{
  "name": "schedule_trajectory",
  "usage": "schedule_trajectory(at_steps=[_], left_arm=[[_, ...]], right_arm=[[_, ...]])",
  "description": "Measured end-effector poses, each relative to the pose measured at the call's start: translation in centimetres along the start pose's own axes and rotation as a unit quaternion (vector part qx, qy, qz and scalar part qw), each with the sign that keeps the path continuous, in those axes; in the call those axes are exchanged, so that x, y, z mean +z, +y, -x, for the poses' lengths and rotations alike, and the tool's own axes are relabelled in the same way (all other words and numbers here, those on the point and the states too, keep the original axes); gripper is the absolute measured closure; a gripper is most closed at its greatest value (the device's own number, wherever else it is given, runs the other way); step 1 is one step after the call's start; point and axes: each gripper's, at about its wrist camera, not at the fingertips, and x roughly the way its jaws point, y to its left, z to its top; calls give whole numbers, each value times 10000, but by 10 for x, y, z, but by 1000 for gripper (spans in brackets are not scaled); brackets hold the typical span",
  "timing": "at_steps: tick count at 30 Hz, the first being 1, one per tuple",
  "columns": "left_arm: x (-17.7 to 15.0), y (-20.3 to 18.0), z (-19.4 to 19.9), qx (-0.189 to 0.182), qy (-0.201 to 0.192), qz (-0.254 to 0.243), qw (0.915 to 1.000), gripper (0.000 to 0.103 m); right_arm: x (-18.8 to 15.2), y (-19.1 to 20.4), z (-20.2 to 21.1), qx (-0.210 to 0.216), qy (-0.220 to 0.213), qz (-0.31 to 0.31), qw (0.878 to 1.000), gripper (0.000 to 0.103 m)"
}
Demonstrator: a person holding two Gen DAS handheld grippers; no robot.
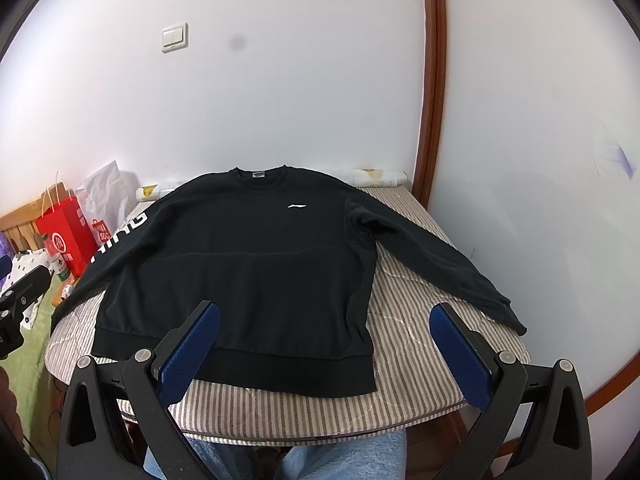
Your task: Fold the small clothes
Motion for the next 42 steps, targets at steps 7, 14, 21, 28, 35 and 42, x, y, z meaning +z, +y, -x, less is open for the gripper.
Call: schedule_trajectory(at_steps=[7, 14, 21, 28, 35, 42], left_arm=[[-1, 1, 0, -21, -11, -2, 10000, 0], [-1, 0, 0, -11, -25, -3, 10000, 0], [-3, -1, 1, 8, -36, -22, 10000, 0], [-6, 0, -1, -26, -9, 52, 10000, 0], [-13, 18, -24, -88, 229, 369, 9990, 0], [-35, 61, -63, -102, 523, 1150, 9919, 0]], right_arm=[[-1, 0, 1, -25, -7, -14, 10000, 0], [-2, 0, 2, -16, -10, 12, 10000, 0], [-3, 0, 1, 10, -15, 5, 10000, 0], [-5, 2, 1, 7, -14, 20, 10000, 0], [-7, 2, -3, -15, 34, 24, 10000, 0], [-13, 1, -22, -48, 193, 52, 9998, 0]])
